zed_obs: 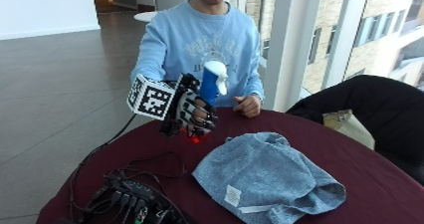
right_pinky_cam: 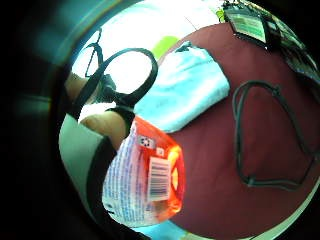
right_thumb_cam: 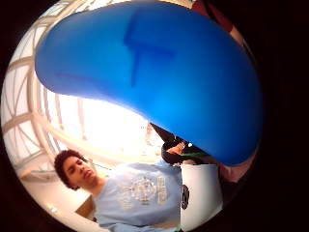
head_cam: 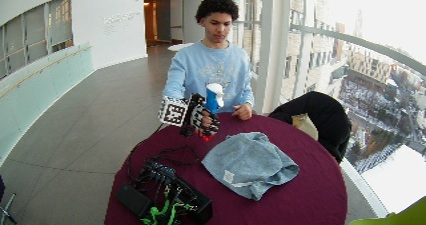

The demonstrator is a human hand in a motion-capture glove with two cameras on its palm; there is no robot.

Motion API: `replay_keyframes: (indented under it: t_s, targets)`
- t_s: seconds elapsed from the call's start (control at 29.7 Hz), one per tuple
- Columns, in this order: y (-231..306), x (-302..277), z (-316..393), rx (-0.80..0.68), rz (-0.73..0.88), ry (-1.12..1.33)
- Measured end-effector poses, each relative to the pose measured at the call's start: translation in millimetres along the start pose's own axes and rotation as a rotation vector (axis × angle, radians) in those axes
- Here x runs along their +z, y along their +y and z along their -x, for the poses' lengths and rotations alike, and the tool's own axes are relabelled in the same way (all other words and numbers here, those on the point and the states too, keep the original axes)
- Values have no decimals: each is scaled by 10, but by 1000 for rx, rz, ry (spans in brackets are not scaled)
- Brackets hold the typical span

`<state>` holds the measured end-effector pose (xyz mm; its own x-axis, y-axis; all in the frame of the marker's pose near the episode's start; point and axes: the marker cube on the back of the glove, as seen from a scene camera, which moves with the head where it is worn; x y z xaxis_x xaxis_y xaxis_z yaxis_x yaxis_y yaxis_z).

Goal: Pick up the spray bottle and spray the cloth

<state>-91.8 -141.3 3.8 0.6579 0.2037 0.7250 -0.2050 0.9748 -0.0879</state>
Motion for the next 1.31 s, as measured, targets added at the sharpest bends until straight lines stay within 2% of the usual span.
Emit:
replay_keyframes:
  t_s: [0.27,0.47,0.78,1.31]
  targets:
    - [-79,23,-66,189,226,16]
    - [-126,14,-72,288,338,51]
    - [-201,55,-56,353,428,100]
    - [-228,132,-146,428,490,118]
